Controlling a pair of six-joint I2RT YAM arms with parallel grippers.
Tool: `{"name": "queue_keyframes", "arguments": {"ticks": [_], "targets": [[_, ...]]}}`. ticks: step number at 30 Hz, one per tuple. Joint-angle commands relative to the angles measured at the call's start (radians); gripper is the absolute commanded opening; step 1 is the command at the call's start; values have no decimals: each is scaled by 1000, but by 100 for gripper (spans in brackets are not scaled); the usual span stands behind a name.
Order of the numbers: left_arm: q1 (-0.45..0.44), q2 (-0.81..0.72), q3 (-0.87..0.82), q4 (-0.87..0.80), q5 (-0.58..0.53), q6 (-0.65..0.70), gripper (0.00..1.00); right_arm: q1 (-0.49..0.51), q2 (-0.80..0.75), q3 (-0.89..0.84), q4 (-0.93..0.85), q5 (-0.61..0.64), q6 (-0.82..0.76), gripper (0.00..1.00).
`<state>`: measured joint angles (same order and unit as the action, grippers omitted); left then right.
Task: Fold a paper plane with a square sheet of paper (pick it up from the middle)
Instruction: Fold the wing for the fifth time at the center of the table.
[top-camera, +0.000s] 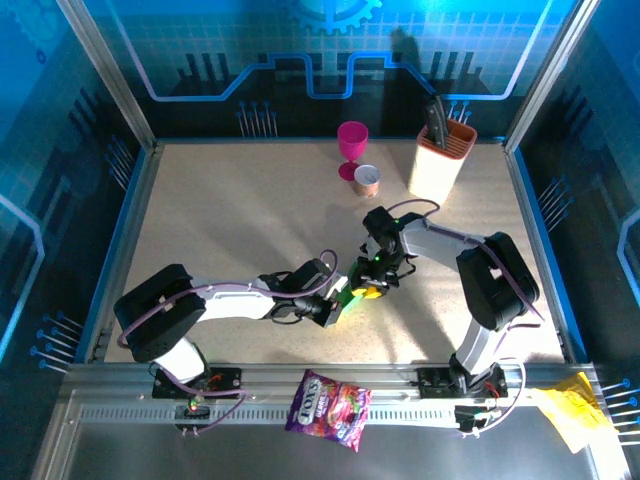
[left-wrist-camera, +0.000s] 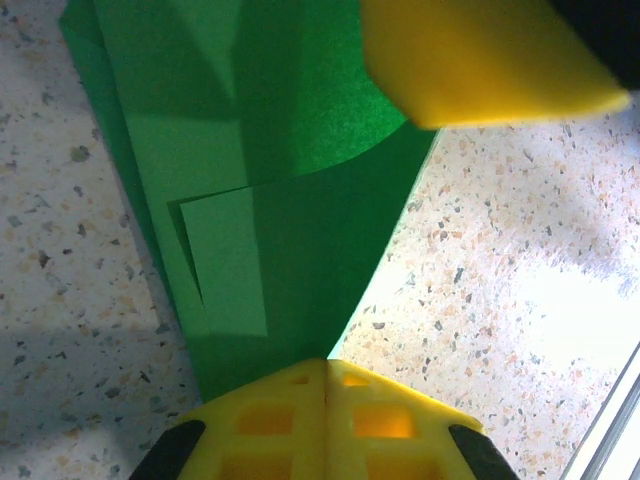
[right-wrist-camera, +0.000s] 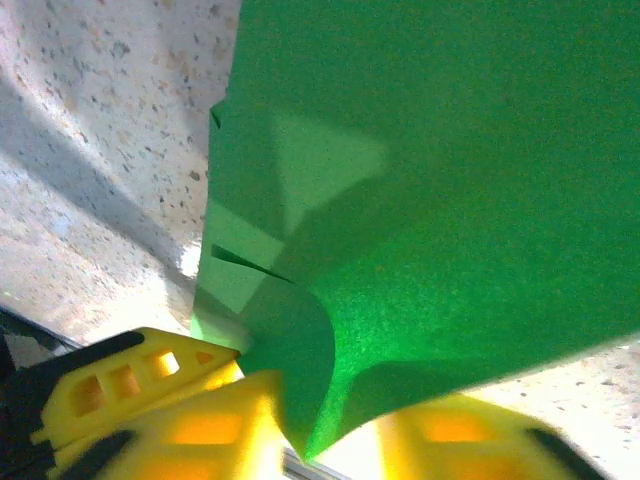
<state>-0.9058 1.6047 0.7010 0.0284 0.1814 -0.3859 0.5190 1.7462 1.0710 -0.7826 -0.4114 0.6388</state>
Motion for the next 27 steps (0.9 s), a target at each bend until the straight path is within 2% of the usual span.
{"name": "queue_keyframes", "arguments": {"ticks": [1,3,6,16,27], "targets": [[7,9,34,-38,15,28,3,12,9,11,-4,-17,1,11],[7,3,35,-45,14,36,14,12,4,4,-3,-18,1,3],[6,-13,32,-56,9,50,23,13,-2,-1,-5,-15,3,0],[-28,-91,0,-62,-101,73,32,21,-8,3,-10,-12,10,0],[-180,-57,41,-92,-394,108,37,29,-13,3,-20,-11,18,0]]}}
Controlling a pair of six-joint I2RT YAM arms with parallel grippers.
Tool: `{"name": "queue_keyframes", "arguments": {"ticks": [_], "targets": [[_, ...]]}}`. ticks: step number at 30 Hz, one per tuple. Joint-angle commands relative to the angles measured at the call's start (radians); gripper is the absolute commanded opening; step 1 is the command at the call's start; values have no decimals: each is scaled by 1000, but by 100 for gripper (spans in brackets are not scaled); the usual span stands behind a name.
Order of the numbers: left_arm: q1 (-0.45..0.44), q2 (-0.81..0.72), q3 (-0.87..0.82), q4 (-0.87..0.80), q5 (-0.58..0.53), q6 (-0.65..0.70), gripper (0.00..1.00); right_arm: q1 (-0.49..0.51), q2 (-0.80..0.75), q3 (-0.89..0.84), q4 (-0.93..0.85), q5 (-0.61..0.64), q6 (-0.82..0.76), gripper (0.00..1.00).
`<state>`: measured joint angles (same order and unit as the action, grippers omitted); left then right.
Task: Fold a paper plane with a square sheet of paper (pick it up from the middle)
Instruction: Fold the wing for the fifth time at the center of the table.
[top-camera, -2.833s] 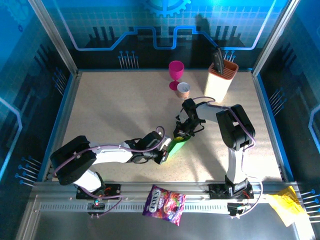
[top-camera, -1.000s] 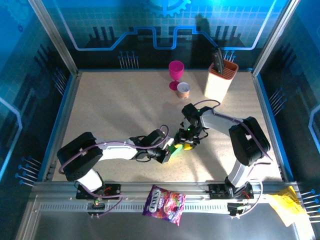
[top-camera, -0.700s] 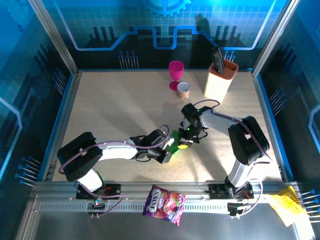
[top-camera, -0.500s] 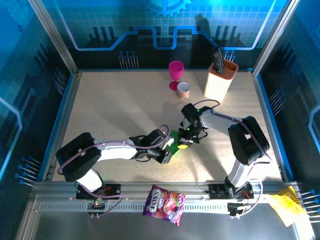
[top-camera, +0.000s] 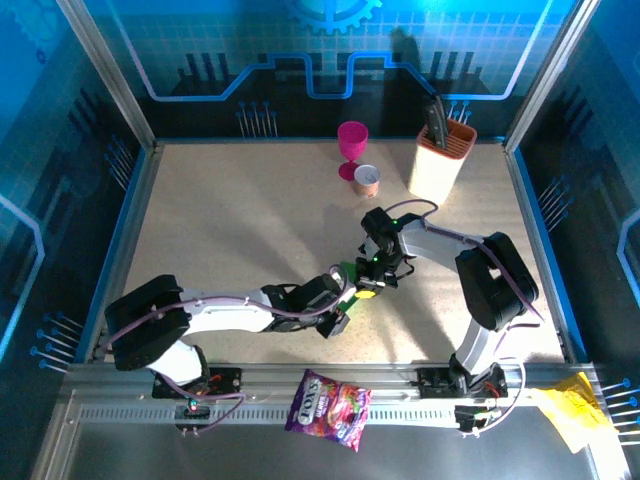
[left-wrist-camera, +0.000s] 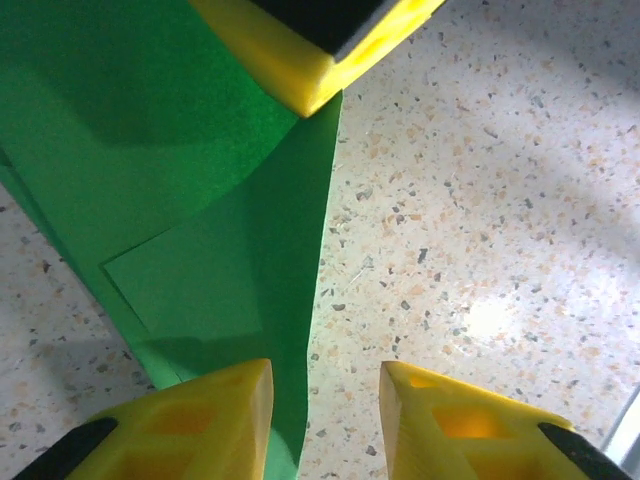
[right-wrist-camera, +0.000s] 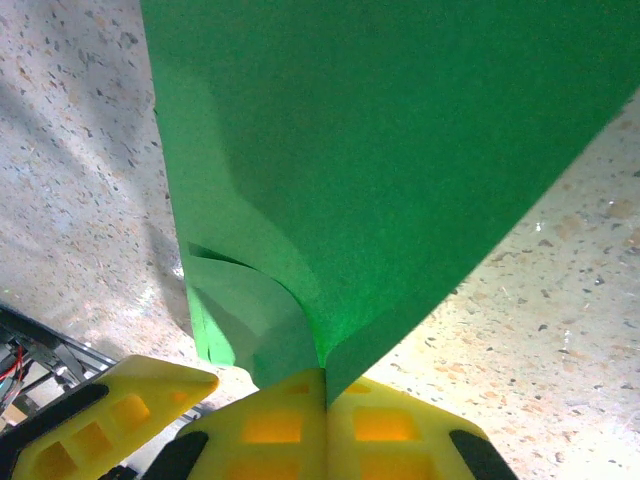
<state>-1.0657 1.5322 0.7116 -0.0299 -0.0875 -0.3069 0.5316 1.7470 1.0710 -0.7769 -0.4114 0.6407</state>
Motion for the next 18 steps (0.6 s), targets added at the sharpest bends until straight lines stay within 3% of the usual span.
{"name": "queue_keyframes", "arguments": {"ticks": [1,8,18], "targets": [[-26,21,31,-31,-138,31,37,16,-15,3,-27,-9,16,0],[-56,80,52,-17,-152,34,40,16,-23,-3,-32,-17,15,0],[-68,115,57,-34,-258,23,40,23,-32,-9,-40,-21,17,0]]}}
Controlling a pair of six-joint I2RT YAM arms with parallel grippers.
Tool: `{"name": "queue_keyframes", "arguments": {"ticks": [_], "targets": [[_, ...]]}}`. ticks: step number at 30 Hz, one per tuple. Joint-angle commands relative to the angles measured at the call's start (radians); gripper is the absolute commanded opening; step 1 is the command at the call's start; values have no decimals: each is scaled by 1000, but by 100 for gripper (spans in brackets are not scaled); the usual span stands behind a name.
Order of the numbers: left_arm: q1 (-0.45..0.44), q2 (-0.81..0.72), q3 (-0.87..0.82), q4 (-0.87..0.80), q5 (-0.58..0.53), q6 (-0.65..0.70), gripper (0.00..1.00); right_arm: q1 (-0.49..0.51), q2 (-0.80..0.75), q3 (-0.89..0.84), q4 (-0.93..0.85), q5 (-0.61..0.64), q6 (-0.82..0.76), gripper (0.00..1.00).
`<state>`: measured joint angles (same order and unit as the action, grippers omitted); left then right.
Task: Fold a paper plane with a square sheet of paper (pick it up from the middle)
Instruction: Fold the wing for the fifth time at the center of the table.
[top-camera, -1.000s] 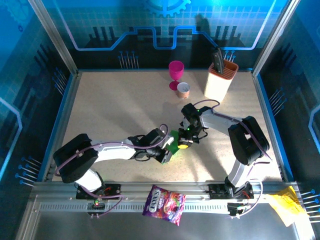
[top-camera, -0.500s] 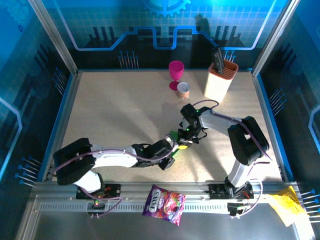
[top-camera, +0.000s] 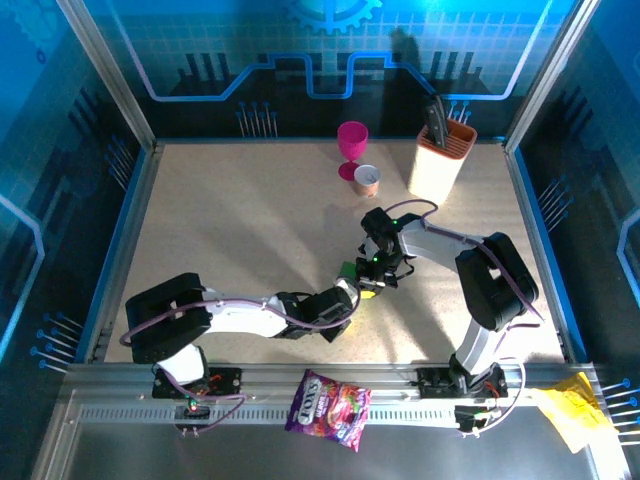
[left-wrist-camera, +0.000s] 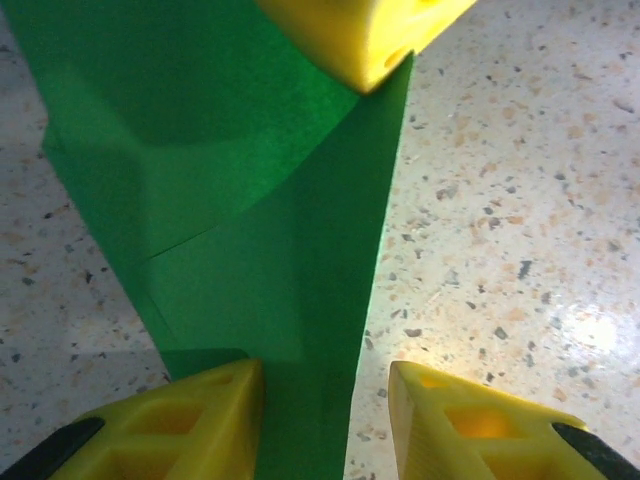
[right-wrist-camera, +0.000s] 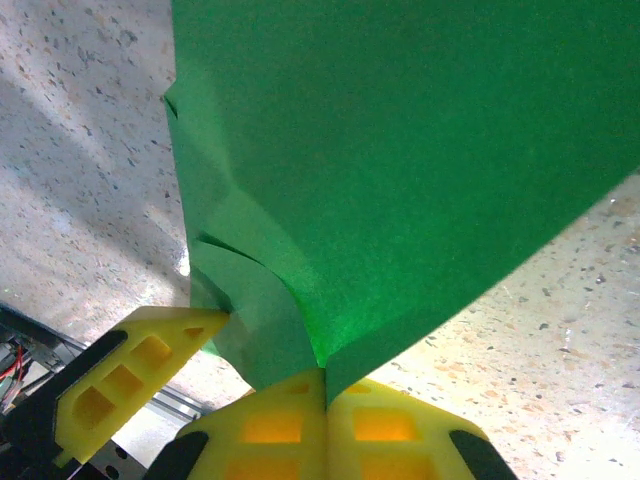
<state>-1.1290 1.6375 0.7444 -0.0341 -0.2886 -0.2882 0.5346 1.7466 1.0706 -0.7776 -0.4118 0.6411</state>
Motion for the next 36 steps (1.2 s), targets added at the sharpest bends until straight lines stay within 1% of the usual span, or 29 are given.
{"name": "queue_keyframes", "arguments": {"ticks": [1,3,5,9,13,14,16,17,19,22,25,28,30,33,36], "targets": [[-6,13,26,-32,-59,6,39,21,-31,-10,-39,-19,18,0],[-6,20,30,-34,-55,7,37,24,-32,-11,-40,-20,20,0],[-5,22,31,-31,-55,4,33,26,-34,-13,-37,-23,23,0],[-5,19,29,-24,-45,4,20,31,-34,-15,-36,-20,27,0],[-5,17,29,-28,-35,6,2,34,-34,-14,-33,-21,28,0],[-5,17,29,-26,-24,7,0,34,-34,-15,-33,-21,28,0],[-3,15,32,-28,-7,8,0,33,-36,-7,-38,-21,24,0],[-3,15,32,-27,8,6,0,30,-37,0,-46,-19,17,5],[3,11,37,-28,46,4,0,11,-50,25,-75,-15,-9,20],[13,9,38,-28,114,-5,0,-48,-105,61,-126,4,-51,25],[23,9,50,-42,172,-12,0,-112,-137,91,-166,0,-93,25],[36,2,46,-38,216,-31,0,-146,-113,128,-174,-21,-142,23],[48,-3,42,-38,249,-44,0,-148,-71,162,-164,-35,-170,21],[65,2,44,-52,279,-51,0,-140,11,210,-142,-87,-204,16],[81,10,38,-54,310,-63,0,-116,75,240,-132,-82,-223,11]]}}
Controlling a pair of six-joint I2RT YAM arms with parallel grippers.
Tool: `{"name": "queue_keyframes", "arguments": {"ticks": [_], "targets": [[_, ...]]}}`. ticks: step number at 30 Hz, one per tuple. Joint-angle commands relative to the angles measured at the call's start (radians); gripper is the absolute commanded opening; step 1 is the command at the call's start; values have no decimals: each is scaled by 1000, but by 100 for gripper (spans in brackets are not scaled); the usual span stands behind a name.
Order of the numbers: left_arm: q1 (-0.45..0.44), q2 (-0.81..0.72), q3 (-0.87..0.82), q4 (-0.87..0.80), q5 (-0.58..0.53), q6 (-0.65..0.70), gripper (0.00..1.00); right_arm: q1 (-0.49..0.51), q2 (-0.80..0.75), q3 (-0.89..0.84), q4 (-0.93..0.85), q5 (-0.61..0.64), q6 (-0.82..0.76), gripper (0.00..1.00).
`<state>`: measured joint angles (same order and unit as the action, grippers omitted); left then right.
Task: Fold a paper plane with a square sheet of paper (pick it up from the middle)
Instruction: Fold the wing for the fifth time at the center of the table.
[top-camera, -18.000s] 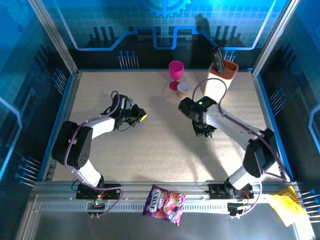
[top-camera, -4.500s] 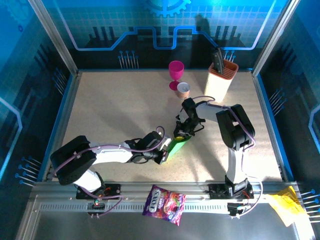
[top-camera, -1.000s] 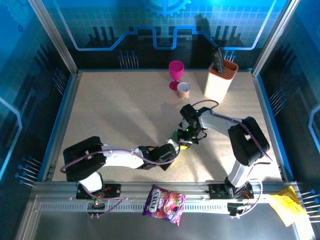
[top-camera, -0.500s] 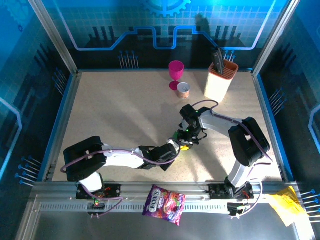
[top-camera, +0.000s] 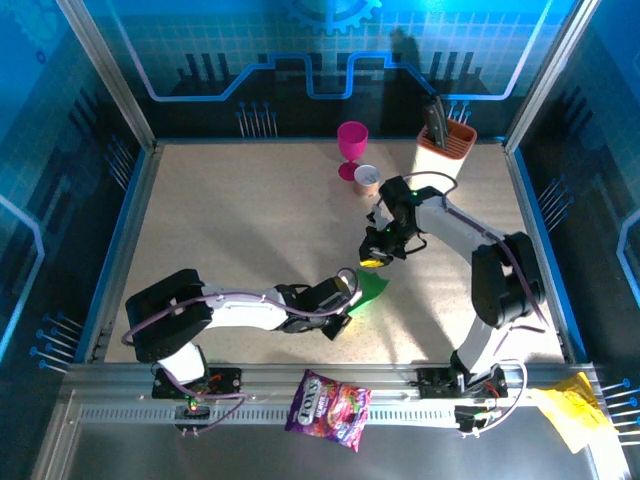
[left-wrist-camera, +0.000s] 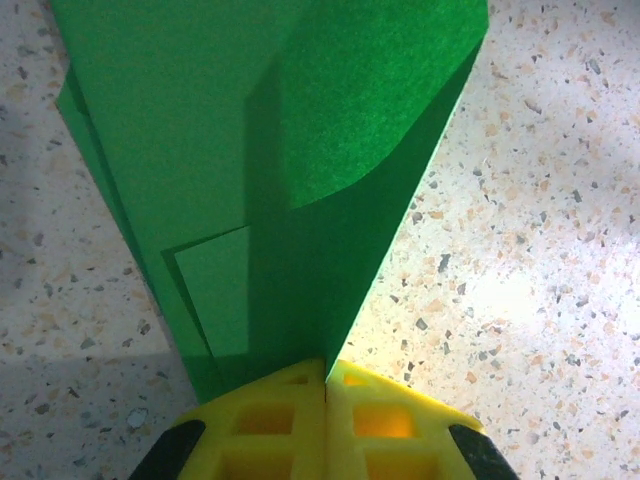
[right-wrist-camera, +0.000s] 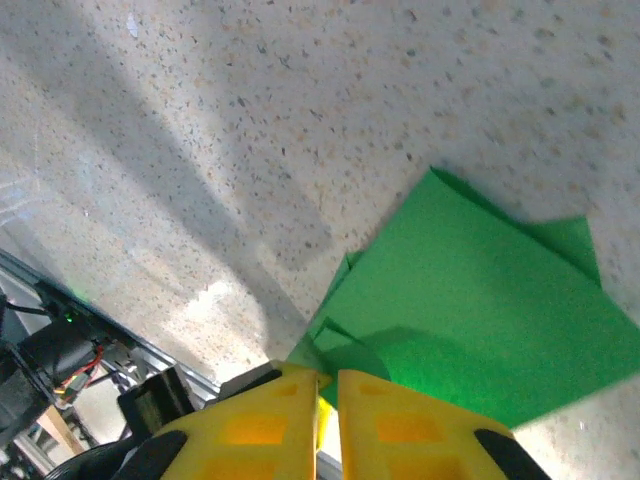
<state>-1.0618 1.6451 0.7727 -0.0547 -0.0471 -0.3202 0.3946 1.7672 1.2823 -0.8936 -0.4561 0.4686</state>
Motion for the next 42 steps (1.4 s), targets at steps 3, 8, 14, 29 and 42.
{"name": "queue_keyframes", "arguments": {"ticks": [3,8,14,29,42], "targets": [[24,9,7,-28,86,-44,0,40,109,34,2,-33,-56,7],[34,9,5,-21,111,-56,0,47,171,26,32,-24,-46,4],[36,16,7,-6,135,-66,0,56,227,24,40,0,-51,2],[101,0,-38,61,188,-116,0,61,301,-52,64,62,-58,0],[106,-4,-63,82,250,-130,0,28,255,-19,41,39,-61,7]]}}
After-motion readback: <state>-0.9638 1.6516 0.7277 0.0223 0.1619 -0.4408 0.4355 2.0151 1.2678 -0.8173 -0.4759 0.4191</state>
